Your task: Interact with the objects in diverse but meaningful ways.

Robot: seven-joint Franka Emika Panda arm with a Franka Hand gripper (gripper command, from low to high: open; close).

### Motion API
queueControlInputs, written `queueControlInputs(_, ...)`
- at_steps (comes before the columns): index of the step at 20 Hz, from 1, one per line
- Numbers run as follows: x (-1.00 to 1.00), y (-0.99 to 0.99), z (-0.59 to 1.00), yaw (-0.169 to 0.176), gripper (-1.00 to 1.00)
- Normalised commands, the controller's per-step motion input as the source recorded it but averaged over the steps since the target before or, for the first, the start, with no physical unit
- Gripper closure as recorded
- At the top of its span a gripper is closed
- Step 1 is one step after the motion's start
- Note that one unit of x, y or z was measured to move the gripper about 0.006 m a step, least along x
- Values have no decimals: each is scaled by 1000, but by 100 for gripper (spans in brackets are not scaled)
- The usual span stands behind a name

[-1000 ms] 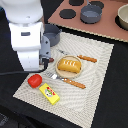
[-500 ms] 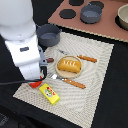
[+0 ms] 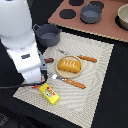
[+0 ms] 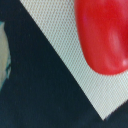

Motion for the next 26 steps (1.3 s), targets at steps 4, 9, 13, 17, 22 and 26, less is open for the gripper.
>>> queueControlInputs(4,-12,-139,-276,44,-100)
queueControlInputs(9,-123,-207,-337,48,-100)
queueControlInputs(13,-168,-188,-371,46,-100)
queueControlInputs(17,-187,-198,-381,43,100)
queueControlInputs(22,-85,-210,-200,26,100)
queueControlInputs(26,-16,-156,-79,12,100)
